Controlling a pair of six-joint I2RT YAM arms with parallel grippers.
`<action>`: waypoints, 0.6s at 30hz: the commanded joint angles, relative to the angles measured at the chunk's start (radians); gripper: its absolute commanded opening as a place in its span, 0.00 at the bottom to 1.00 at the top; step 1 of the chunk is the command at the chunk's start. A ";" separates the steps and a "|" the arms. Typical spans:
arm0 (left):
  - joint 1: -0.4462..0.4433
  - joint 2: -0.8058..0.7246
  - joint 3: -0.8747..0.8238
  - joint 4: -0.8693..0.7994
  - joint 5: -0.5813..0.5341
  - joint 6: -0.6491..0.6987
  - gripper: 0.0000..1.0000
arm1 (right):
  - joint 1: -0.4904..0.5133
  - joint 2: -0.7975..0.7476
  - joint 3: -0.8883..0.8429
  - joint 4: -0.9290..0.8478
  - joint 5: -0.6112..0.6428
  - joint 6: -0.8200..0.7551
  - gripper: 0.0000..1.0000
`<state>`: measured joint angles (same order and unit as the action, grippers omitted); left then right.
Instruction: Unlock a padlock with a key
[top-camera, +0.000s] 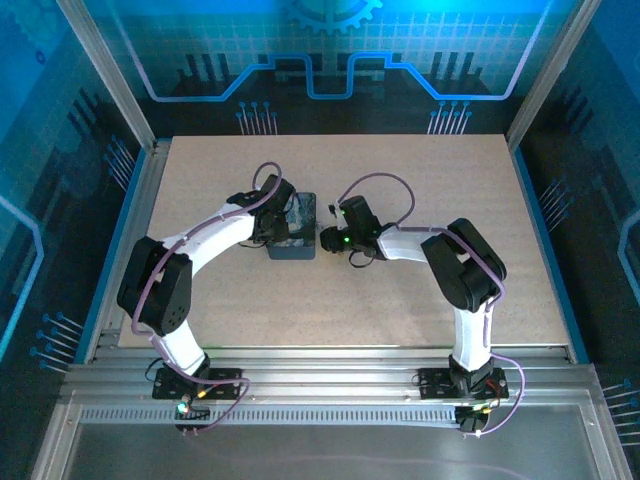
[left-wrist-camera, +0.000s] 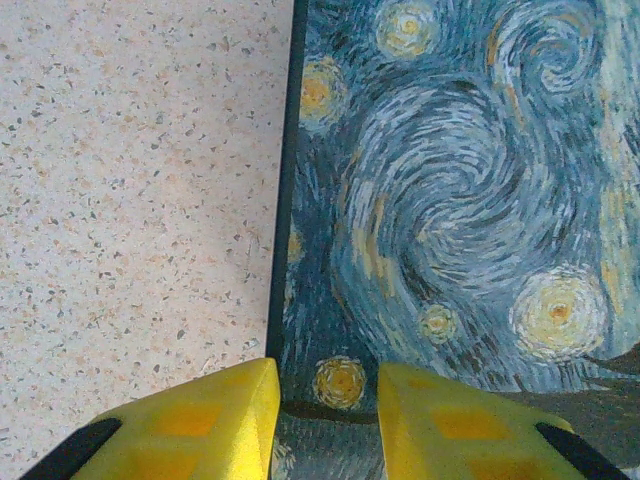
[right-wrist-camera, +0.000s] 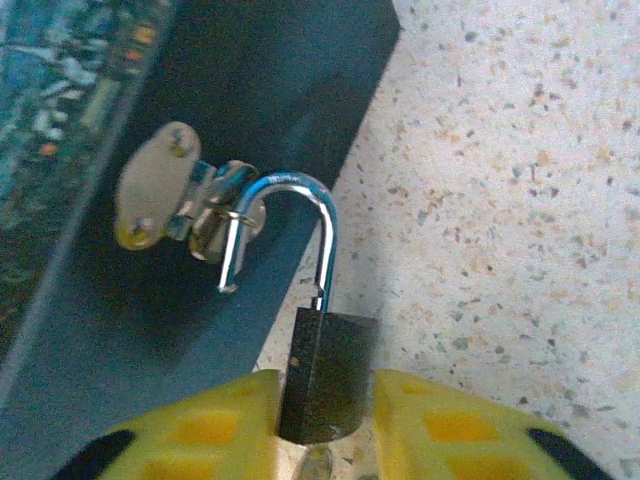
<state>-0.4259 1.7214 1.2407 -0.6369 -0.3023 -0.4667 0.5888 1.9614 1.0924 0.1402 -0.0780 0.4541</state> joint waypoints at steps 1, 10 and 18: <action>0.014 0.010 -0.017 -0.068 0.048 0.020 0.29 | 0.000 0.029 0.015 -0.017 0.026 0.030 0.20; 0.014 0.024 -0.029 -0.080 0.096 0.017 0.25 | -0.001 -0.009 -0.061 0.173 0.097 0.148 0.00; 0.013 0.039 -0.042 -0.071 0.158 0.004 0.24 | 0.016 -0.015 -0.082 0.304 0.208 0.174 0.00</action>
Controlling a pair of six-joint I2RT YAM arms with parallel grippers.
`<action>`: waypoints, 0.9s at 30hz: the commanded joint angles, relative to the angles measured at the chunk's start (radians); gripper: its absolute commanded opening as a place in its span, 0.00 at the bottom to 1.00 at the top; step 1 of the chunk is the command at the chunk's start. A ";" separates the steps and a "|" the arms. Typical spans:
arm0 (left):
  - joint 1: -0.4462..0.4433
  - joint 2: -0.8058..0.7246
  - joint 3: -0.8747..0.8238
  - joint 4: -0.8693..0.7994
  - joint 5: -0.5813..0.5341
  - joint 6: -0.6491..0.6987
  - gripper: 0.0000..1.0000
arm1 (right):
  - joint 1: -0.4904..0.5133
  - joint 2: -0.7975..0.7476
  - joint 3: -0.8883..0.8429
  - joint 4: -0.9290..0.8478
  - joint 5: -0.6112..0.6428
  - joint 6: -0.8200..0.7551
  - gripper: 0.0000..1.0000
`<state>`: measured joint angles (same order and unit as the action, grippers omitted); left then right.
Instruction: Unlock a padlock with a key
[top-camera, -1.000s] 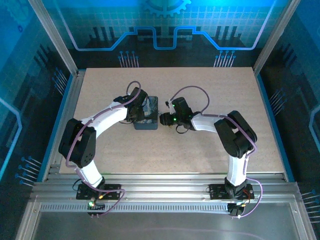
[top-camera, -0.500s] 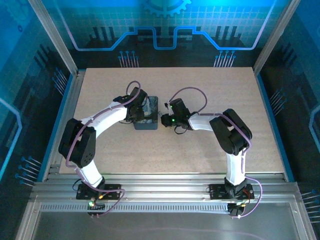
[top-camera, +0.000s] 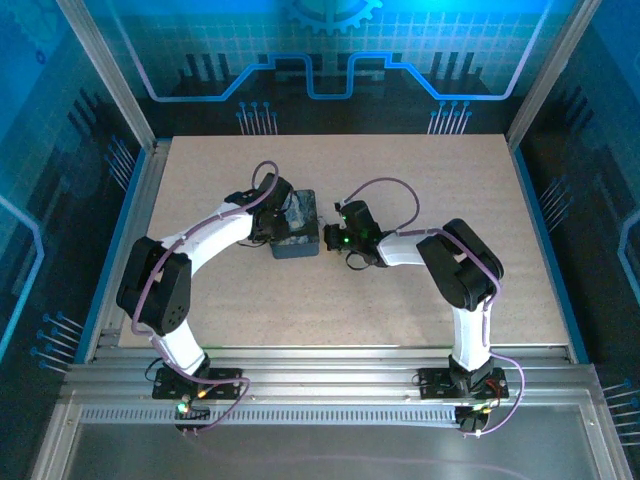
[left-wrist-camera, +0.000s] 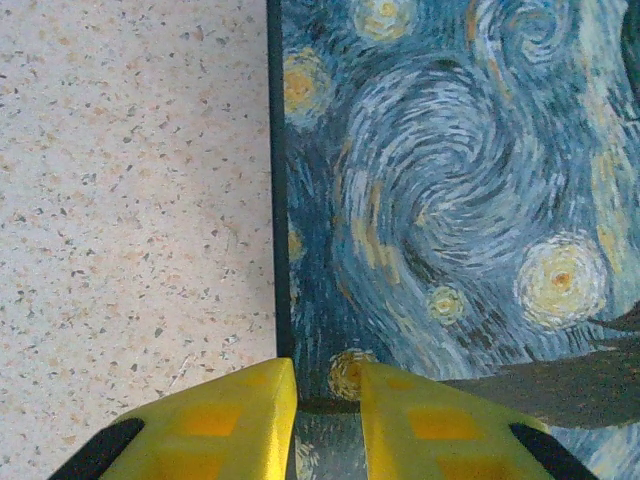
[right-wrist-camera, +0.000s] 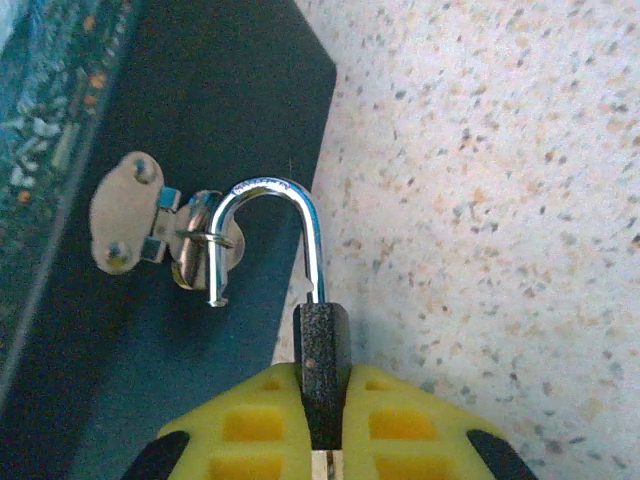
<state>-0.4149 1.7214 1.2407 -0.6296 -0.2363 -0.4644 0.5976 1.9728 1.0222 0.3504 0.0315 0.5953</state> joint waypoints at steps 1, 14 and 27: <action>0.001 0.042 -0.043 -0.079 0.095 0.001 0.24 | 0.009 -0.024 -0.012 0.107 0.104 0.031 0.00; 0.001 0.074 -0.049 -0.081 0.102 0.007 0.22 | 0.014 0.069 0.027 0.262 0.088 0.088 0.00; 0.022 0.047 -0.058 -0.074 0.098 -0.014 0.22 | -0.015 0.022 -0.028 0.357 0.333 0.264 0.00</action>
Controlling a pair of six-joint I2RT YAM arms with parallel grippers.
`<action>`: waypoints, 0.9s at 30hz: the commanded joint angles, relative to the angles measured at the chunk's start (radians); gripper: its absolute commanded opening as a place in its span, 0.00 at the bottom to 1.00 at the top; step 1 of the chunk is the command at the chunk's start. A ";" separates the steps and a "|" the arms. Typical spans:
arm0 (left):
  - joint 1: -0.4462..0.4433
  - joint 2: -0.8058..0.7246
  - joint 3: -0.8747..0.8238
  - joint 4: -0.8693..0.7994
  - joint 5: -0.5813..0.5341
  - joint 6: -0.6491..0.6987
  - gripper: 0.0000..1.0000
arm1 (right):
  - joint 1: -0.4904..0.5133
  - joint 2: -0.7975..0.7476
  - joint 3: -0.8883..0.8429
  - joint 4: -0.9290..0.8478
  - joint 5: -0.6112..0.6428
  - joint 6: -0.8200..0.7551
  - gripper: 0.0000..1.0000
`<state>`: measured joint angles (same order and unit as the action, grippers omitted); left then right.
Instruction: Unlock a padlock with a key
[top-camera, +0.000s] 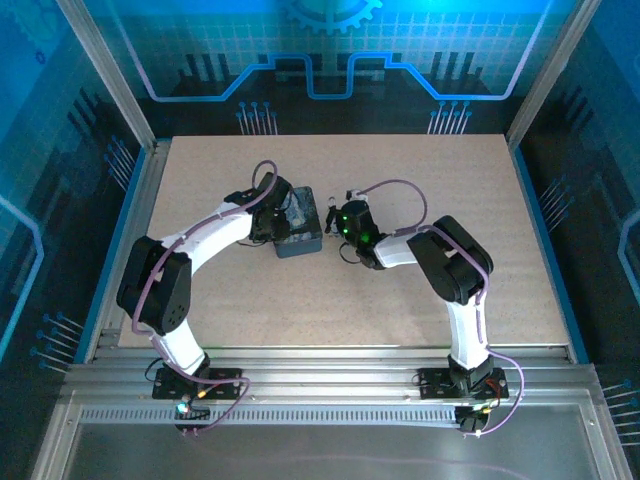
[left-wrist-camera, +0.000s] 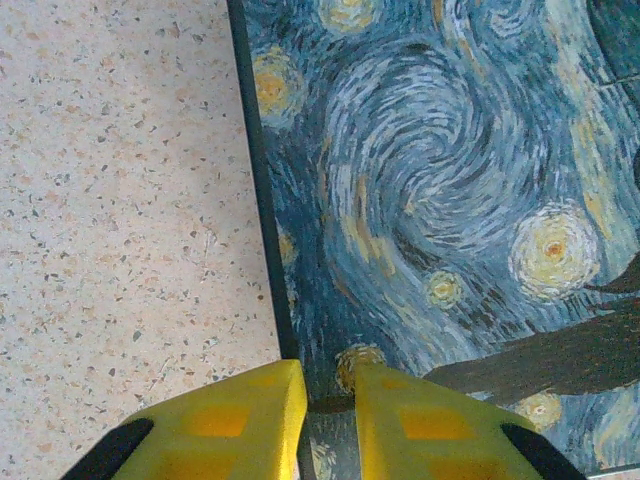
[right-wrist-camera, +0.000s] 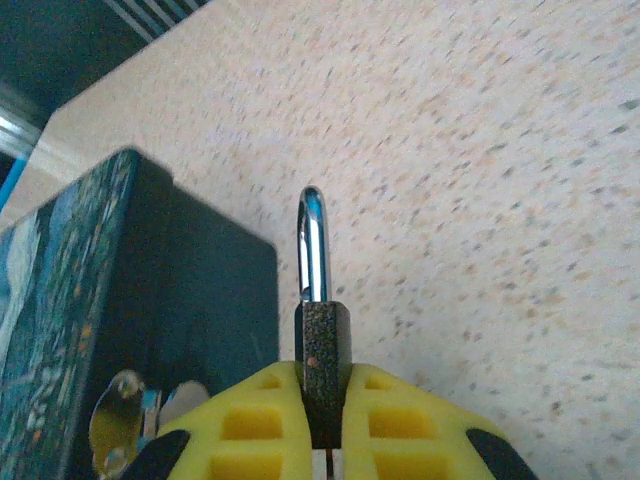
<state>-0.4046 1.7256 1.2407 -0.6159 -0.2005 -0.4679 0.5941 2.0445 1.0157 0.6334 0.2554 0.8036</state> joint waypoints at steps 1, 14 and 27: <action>0.018 0.036 -0.060 -0.088 0.065 -0.014 0.22 | -0.014 -0.070 -0.028 0.055 0.122 0.055 0.00; 0.036 -0.064 0.028 -0.116 0.090 -0.008 0.48 | -0.099 -0.328 -0.224 -0.385 0.079 -0.161 0.29; 0.099 -0.191 -0.043 -0.127 0.086 -0.058 0.54 | -0.085 -0.572 -0.195 -0.529 -0.385 -0.489 1.00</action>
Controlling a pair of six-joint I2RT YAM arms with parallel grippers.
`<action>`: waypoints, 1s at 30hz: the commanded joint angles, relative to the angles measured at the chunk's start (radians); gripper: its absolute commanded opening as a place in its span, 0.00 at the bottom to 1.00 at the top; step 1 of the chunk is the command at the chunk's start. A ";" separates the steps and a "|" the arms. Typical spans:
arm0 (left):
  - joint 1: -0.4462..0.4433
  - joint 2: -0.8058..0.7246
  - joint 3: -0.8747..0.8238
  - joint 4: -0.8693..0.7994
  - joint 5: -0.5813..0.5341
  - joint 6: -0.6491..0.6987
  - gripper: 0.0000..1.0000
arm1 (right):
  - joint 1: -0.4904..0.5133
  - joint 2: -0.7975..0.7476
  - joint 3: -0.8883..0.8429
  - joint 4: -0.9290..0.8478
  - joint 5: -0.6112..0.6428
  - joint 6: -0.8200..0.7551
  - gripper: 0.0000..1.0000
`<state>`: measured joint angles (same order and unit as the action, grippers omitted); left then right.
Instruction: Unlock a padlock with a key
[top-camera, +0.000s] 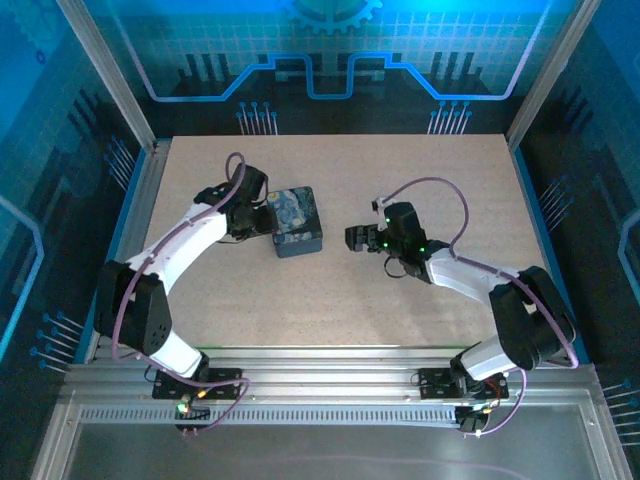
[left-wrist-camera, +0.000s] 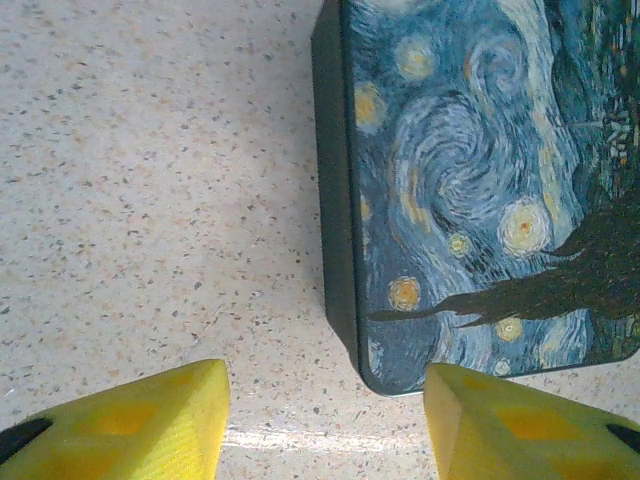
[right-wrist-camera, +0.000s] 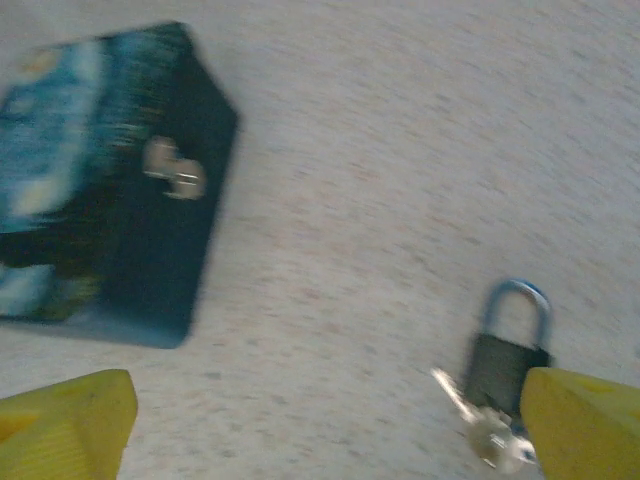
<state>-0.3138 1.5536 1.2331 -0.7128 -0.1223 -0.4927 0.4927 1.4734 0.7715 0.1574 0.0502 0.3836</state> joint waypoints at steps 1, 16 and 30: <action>0.008 -0.020 -0.042 -0.028 0.014 -0.040 0.54 | 0.031 0.017 0.072 -0.055 -0.201 -0.064 1.00; 0.020 -0.073 -0.067 -0.089 -0.002 -0.050 0.56 | 0.118 0.450 0.414 -0.003 -0.331 0.054 0.93; 0.132 -0.073 -0.124 -0.003 -0.102 -0.130 0.57 | 0.297 0.499 0.450 0.140 -0.439 0.235 0.90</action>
<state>-0.2001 1.4967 1.1252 -0.7433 -0.1627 -0.5949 0.7731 1.9518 1.1992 0.2428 -0.3496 0.5602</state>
